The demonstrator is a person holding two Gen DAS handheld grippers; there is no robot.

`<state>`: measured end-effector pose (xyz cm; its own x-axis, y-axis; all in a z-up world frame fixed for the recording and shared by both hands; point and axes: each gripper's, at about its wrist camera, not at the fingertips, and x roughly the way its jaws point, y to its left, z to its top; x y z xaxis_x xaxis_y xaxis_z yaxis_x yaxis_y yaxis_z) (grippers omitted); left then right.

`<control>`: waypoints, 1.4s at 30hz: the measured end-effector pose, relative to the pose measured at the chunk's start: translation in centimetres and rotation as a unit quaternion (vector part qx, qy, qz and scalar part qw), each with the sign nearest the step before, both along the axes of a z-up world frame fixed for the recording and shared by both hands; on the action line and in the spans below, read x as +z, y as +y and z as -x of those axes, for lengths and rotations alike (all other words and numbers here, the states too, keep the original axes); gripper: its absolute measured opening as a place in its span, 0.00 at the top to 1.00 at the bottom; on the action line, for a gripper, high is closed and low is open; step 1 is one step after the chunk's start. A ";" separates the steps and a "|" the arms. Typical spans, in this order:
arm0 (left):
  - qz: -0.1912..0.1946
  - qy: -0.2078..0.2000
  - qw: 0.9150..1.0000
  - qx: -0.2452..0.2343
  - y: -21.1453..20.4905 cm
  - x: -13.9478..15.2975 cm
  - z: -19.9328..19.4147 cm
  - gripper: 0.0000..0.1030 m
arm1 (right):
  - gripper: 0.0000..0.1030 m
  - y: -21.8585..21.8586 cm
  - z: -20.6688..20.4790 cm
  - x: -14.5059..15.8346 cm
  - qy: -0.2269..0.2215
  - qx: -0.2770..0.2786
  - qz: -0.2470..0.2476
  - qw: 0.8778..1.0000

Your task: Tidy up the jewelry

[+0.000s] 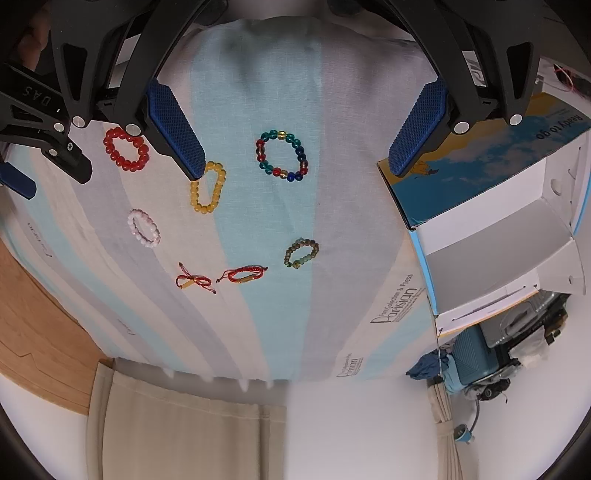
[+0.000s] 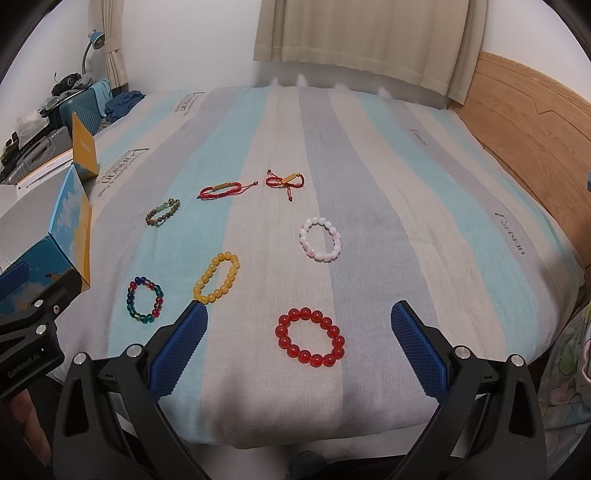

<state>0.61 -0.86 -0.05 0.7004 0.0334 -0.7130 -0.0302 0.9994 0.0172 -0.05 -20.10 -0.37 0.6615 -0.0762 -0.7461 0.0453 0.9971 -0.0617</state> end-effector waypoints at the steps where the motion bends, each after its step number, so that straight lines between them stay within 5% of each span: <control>1: 0.001 0.000 1.000 0.000 0.0 0.0 0.0 0.06 | 0.07 0.0 0.0 0.0 0.000 0.000 0.000 1.000; 42: -0.001 -0.001 1.000 -0.001 -0.1 0.1 0.1 0.06 | 0.07 -0.1 -0.3 0.0 0.001 0.001 -0.001 1.000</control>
<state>0.55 -0.99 0.10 0.7017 0.0344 -0.7117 -0.0286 0.9994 0.0201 0.21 -20.24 -0.35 0.6608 -0.0743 -0.7469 0.0438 0.9972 -0.0605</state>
